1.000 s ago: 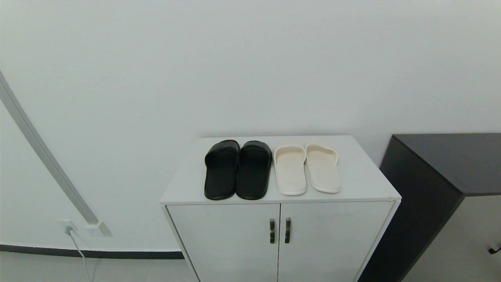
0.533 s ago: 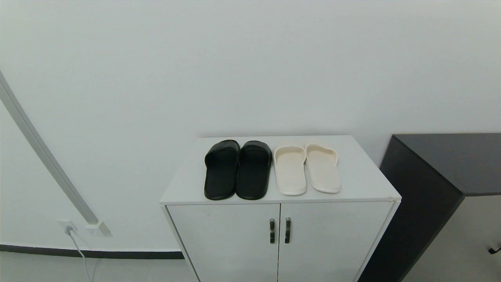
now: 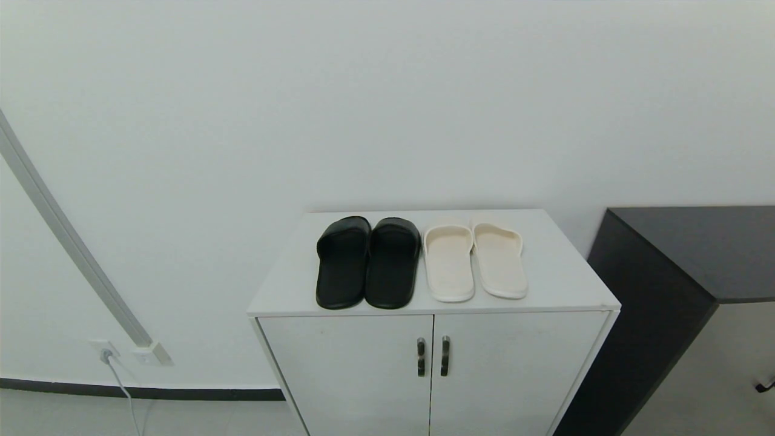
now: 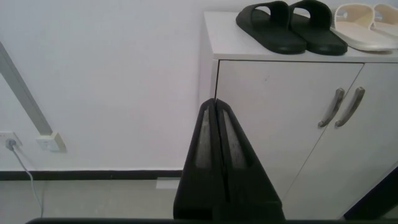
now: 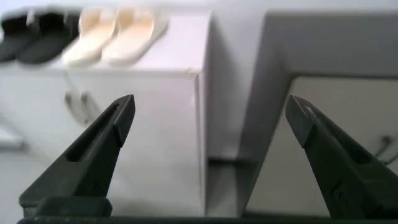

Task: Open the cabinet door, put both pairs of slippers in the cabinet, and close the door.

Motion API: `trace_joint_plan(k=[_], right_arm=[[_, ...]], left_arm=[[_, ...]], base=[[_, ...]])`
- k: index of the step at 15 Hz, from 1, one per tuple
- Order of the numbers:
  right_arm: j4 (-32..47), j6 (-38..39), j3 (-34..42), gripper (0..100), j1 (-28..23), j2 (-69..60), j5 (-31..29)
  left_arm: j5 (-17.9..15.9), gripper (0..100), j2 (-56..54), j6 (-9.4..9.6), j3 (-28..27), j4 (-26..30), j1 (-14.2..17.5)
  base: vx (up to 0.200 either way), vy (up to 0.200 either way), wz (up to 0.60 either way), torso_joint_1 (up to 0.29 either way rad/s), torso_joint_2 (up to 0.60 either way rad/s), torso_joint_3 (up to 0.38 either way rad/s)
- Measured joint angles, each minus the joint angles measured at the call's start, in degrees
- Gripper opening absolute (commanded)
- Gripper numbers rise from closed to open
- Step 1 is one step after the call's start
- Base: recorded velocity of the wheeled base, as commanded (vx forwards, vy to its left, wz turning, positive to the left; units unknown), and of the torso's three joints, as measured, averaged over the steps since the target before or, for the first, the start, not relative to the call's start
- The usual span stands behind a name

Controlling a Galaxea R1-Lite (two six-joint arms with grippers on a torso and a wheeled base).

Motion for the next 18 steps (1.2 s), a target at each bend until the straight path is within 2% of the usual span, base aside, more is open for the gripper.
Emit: trace_joint_plan(k=[4,6,9,16,18], right_arm=[[-11.51,0.43,1.29,100,5.30,17.62,1.04],[-20.18,2.56,1.38,100,9.30,26.30,-0.52],[-27.55,6.72,-0.39,100,16.58,37.74,-4.55],[-29.44,11.92,-19.10,100,32.65,56.93,-20.93],[-29.49,13.29,-25.09,100,35.54,61.98,-25.94]], left_arm=[[0.00,0,0.00,0.04,-0.02,0.00,-0.06],[0.00,0,0.00,0.00,-0.02,0.00,-0.06],[0.00,0,0.00,0.04,-0.02,0.00,0.00],[0.00,0,0.00,0.06,-0.05,0.00,-0.06],[-0.07,0,0.00,0.06,-0.05,0.00,0.00]], base=[[0.000,0.000,0.00,0.000,0.00,0.000],[0.000,0.000,0.00,0.000,0.00,0.000],[0.000,0.000,0.00,0.000,0.00,0.000],[0.000,0.000,0.00,0.000,0.00,0.000],[0.000,0.000,0.00,0.000,0.00,0.000]])
